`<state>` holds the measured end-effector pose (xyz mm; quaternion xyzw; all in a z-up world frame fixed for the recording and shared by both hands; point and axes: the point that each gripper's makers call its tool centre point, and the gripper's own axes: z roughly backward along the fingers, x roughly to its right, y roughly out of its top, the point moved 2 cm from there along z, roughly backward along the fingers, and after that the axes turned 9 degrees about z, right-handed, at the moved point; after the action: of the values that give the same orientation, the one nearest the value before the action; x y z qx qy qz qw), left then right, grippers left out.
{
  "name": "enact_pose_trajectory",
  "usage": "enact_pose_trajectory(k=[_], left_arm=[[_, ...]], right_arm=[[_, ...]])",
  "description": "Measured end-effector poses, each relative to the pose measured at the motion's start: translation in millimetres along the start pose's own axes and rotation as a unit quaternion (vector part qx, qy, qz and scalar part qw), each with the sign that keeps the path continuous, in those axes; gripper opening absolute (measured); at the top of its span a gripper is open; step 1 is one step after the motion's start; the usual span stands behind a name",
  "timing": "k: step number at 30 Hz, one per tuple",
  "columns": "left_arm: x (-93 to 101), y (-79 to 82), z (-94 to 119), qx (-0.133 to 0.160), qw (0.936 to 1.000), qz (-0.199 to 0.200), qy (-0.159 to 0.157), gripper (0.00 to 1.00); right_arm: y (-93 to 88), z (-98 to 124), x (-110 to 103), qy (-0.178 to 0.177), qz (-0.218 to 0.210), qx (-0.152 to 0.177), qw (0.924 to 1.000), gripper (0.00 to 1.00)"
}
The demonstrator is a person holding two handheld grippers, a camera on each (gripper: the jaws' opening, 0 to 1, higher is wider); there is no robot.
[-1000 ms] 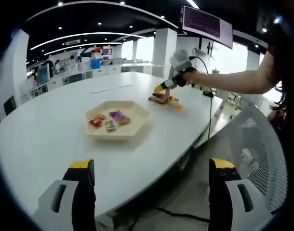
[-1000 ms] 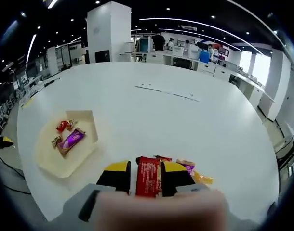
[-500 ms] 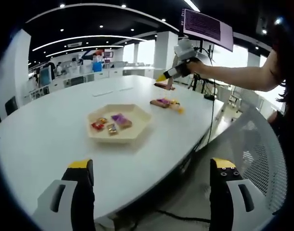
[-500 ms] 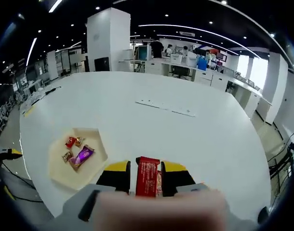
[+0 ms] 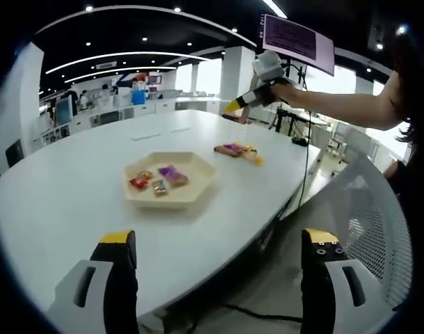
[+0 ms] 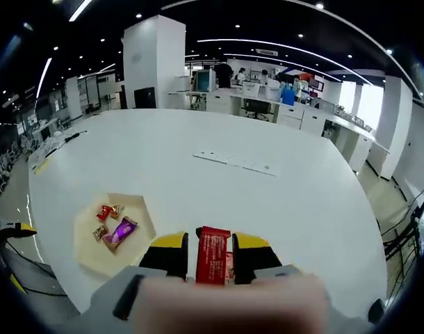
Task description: Place the target food into the container with the food tongs after gripping and lifting it, then release it inside without dropping or visibly crushing the food.
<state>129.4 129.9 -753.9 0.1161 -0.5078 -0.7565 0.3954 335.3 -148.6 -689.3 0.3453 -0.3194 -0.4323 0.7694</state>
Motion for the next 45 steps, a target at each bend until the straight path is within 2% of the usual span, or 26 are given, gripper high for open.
enact_pose_trajectory(k=[6, 16, 25, 30, 33, 35, 42, 44, 45], left_arm=[[2.5, 1.1, 0, 0.004, 1.0, 0.002, -0.008, 0.97], [1.4, 1.7, 0, 0.008, 0.9999, 0.004, -0.006, 0.96], [0.8, 2.3, 1, 0.01, 0.9999, 0.003, -0.005, 0.96], [0.4, 2.8, 1, 0.012, 0.9999, 0.001, -0.003, 0.96], [-1.7, 6.2, 2, 0.024, 0.9997, -0.003, 0.004, 0.98], [-2.7, 6.1, 2, 0.023, 0.9997, 0.0, 0.005, 0.98], [-3.5, 6.9, 2, 0.025, 0.9996, -0.002, 0.008, 0.98], [-3.2, 6.7, 2, 0.024, 0.9997, -0.002, 0.006, 0.98], [-3.0, 6.5, 2, 0.024, 0.9997, -0.002, 0.006, 0.98]], right_arm=[[9.2, -9, -19, 0.013, 0.004, 0.005, 0.9999, 0.24], [27.7, -31, -64, 0.052, 0.03, 0.008, 0.9982, 0.24], [46.1, -46, -99, 0.085, 0.025, 0.019, 0.9959, 0.24], [51.9, -53, -121, 0.102, 0.037, 0.02, 0.9939, 0.24], [56.9, -60, -127, 0.111, 0.037, 0.022, 0.9929, 0.24], [61.8, -64, -132, 0.112, 0.048, 0.031, 0.992, 0.24], [67.5, -69, -139, 0.118, 0.047, 0.034, 0.9913, 0.26], [69.1, -68, -147, 0.153, 0.055, 0.041, 0.9859, 0.3], [71.6, -66, -145, 0.143, 0.06, 0.051, 0.9865, 0.31]])
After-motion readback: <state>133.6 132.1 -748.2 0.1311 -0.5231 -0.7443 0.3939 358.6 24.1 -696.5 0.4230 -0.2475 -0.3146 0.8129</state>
